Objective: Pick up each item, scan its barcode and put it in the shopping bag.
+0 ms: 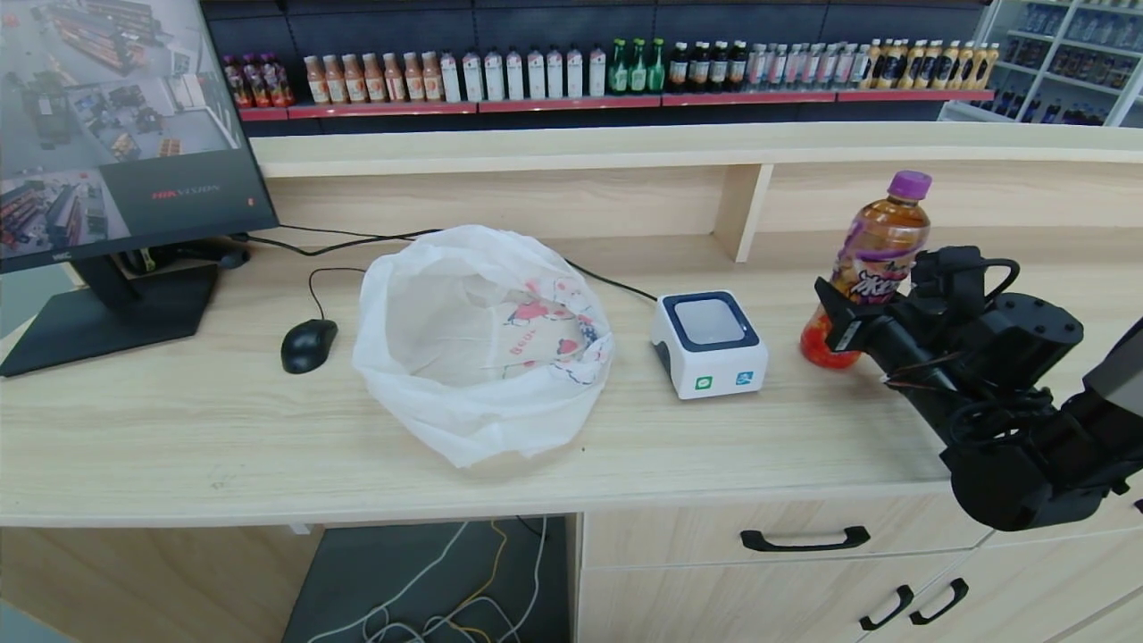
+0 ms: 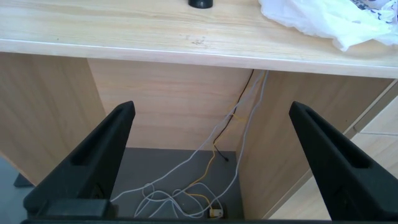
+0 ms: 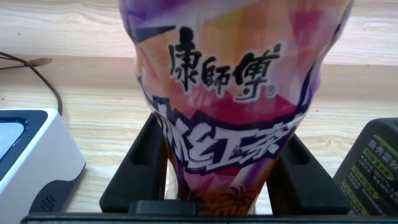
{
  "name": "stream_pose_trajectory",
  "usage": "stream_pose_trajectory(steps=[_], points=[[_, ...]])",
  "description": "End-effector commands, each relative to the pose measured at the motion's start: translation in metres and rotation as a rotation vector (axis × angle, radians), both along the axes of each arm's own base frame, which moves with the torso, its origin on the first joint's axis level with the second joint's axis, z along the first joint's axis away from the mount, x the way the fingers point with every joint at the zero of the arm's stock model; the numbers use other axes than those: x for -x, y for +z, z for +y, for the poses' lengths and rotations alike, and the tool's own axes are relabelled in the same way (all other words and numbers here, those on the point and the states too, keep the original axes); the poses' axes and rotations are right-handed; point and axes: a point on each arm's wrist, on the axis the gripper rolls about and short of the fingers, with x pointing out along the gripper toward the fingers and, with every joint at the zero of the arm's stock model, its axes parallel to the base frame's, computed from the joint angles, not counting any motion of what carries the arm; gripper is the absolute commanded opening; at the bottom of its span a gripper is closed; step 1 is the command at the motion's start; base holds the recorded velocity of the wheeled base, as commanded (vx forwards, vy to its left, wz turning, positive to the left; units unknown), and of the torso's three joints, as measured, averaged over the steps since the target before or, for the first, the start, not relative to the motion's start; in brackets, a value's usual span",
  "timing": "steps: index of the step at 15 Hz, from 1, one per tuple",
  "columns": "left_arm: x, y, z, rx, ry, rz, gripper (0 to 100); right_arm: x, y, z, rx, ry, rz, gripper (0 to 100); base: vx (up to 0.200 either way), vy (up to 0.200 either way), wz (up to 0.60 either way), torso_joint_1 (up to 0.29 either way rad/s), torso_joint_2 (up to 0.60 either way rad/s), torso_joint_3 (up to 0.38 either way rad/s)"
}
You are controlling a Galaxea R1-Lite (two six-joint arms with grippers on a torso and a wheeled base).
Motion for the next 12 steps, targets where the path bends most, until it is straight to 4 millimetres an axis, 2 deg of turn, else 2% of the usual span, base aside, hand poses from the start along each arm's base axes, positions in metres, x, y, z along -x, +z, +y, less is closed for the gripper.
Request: stream_pose_trajectory(steps=[1,12], points=[[0.000,0.000,0.000,0.000,0.001,0.000,100,0.005,0.008,0.000,-0.002,0.000,-0.023,0,0.000,0.000,0.00,0.000,0.00,0.000],[0.000,0.000,0.000,0.000,0.001,0.000,100,0.028,0.019,-0.002,-0.004,0.002,-0.028,0,0.000,0.000,0.00,0.000,0.00,0.000]])
